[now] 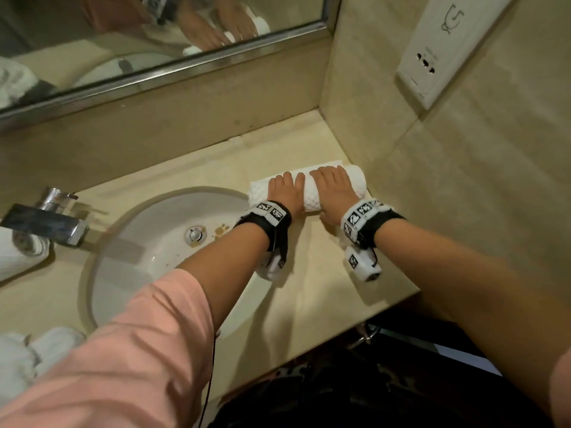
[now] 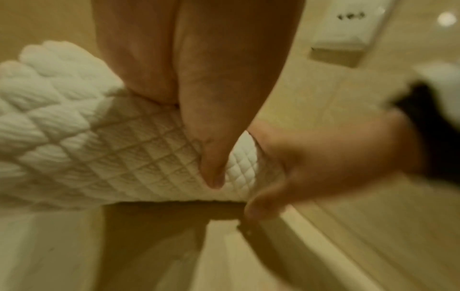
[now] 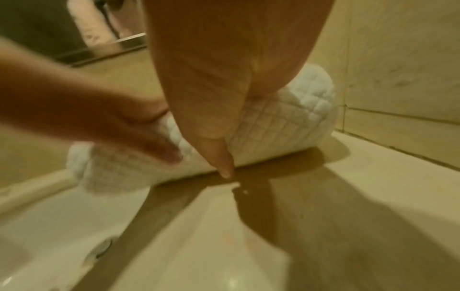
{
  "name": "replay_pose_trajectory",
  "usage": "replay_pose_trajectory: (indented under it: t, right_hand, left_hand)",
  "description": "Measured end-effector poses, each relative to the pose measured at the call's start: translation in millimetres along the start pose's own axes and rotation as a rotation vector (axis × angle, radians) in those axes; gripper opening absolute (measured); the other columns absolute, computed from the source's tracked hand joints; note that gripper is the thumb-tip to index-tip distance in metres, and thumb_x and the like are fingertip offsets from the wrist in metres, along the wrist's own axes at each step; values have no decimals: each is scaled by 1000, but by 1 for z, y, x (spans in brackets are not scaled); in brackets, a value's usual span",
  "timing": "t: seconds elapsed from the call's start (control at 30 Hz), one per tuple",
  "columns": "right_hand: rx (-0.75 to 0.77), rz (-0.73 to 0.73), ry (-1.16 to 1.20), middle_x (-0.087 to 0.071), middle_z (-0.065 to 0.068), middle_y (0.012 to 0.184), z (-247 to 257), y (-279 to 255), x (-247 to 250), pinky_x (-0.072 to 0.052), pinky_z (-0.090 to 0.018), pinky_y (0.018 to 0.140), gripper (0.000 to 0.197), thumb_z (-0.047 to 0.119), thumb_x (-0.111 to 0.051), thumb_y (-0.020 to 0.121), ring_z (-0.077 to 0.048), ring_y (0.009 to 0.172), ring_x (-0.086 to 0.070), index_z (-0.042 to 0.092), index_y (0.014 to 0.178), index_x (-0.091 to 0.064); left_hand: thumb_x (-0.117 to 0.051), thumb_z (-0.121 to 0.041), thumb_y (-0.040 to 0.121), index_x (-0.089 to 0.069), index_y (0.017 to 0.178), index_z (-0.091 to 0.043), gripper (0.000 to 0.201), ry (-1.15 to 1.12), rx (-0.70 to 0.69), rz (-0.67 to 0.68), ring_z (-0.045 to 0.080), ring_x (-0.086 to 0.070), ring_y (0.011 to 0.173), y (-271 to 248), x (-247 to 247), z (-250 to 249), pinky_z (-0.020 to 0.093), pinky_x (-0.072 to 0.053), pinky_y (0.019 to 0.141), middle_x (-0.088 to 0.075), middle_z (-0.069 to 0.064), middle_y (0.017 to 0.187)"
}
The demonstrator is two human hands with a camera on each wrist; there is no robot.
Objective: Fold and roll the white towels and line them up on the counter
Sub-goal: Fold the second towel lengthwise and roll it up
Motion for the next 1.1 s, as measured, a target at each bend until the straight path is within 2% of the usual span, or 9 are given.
replay_pose_trajectory:
  t: [0.13, 0.27, 0.37, 0.47, 0.57, 0.73, 0.9, 1.0, 1.1]
  right_hand:
    - [18, -188, 68, -32, -18, 149, 5, -14, 0, -6, -42, 121, 86, -6, -65, 68, -34, 143, -22, -2, 145, -28]
    - [136, -268, 115, -59, -26, 117, 10, -3, 26, -39, -46, 105, 61, -11, -72, 60, -43, 111, -54, -9, 119, -55]
    - [156, -211, 81, -65, -21, 84, 11, 12, 27, -51, -41, 82, 50, -9, -80, 47, -38, 79, -63, -5, 94, -64]
    - [129, 11, 62, -66, -17, 98, 10, 27, 27, -46, -36, 86, 43, 5, -78, 66, -34, 91, -62, -1, 105, -60]
    - [97, 237, -56, -63, -12, 115, 7, 38, 35, -44, -34, 93, 40, 19, -65, 85, -29, 107, -60, 5, 120, -53]
    - [76, 343, -78, -64, -10, 113, 4, 57, 33, -46, -34, 94, 39, 20, -67, 81, -27, 104, -60, 8, 116, -56]
    - [74, 103, -98, -52, -13, 125, 7, 58, 32, -22, -38, 112, 60, 20, -71, 75, -29, 119, -46, 4, 125, -44]
    - [72, -100, -39, -51, -13, 121, 1, 53, 32, -24, -40, 114, 76, 10, -79, 58, -31, 117, -46, 2, 126, -46]
    - [93, -174, 8, -55, -18, 116, -5, 51, 35, -33, -45, 109, 68, 3, -75, 61, -36, 113, -50, -1, 124, -50]
  left_hand:
    - [-59, -32, 88, -25, 144, -8, 70, -38, 4, 24, 34, -43, 119, 7, 3, 5, 37, -30, 101, -39, 19, 133]
    - [-63, -44, 83, -18, 147, -10, 85, 3, 11, 20, 34, -35, 129, 8, 0, 6, 42, -15, 114, -34, 18, 140]
    - [-56, -40, 88, -5, 150, -5, 88, 162, 42, -52, 33, -22, 139, 2, -8, -3, 49, 2, 117, -25, 17, 147]
    - [-39, -24, 95, 8, 148, 3, 76, 270, 67, -73, 39, -4, 145, -5, -18, -11, 49, 5, 117, -6, 24, 155]
    - [-32, -17, 97, 5, 148, 5, 67, 279, 79, -102, 40, -5, 145, -5, -15, -9, 47, 1, 118, -6, 25, 155]
    - [-41, -7, 90, -23, 140, 3, 54, 179, 14, -135, 35, -37, 128, 14, 6, 4, 41, -23, 114, -38, 20, 137]
    - [-61, -16, 84, -37, 129, -2, 53, 73, -49, -9, 29, -50, 114, 36, 17, 19, 33, -37, 96, -50, 13, 127]
    - [-81, -35, 69, -39, 126, -3, 77, -20, -96, 92, 30, -54, 110, 50, 24, 32, 35, -43, 90, -52, 14, 124]
    - [-80, -37, 70, -40, 127, -4, 78, -88, -128, 130, 30, -56, 108, 57, 28, 41, 36, -45, 87, -54, 14, 123]
Point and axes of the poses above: each hand's wrist, its own y-axis towards the middle knuckle, its own x-axis out of the back of the hand, z = x × y, the point moved 8 cm from there along y, towards the middle knuckle
